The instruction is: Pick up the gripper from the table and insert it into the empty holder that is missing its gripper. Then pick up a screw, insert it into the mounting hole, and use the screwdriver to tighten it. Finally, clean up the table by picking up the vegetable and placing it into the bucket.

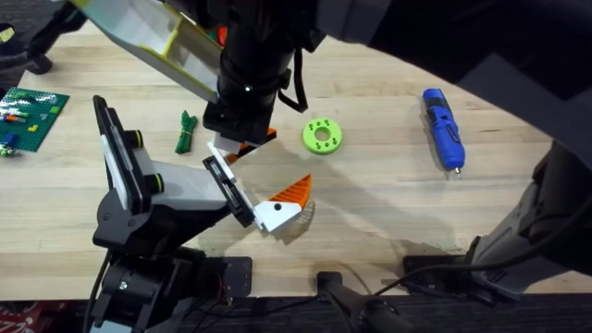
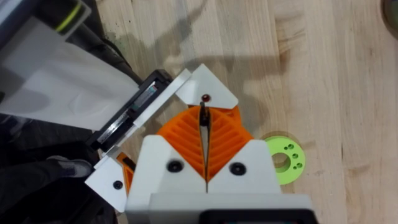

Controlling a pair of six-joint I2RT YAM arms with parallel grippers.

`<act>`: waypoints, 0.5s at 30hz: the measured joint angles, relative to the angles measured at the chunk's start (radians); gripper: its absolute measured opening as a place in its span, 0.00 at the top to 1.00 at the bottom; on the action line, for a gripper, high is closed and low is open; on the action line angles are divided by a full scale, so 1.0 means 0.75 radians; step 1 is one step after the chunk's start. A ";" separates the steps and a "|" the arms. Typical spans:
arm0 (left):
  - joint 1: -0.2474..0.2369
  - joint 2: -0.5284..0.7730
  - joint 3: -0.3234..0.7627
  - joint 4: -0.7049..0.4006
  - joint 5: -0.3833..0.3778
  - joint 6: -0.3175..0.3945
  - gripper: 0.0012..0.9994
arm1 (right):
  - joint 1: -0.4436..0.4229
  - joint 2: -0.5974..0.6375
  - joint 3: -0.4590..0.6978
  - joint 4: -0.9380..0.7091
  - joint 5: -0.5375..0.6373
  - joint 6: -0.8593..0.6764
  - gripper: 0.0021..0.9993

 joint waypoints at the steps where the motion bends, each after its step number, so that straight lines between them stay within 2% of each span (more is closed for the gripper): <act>1: 0.000 0.000 0.000 0.000 0.000 0.000 0.01 | 0.000 0.000 0.000 -0.002 0.000 0.000 0.99; 15: 0.000 0.000 0.000 0.000 0.000 0.000 0.01 | -0.048 -0.003 0.000 -0.015 0.000 0.001 0.99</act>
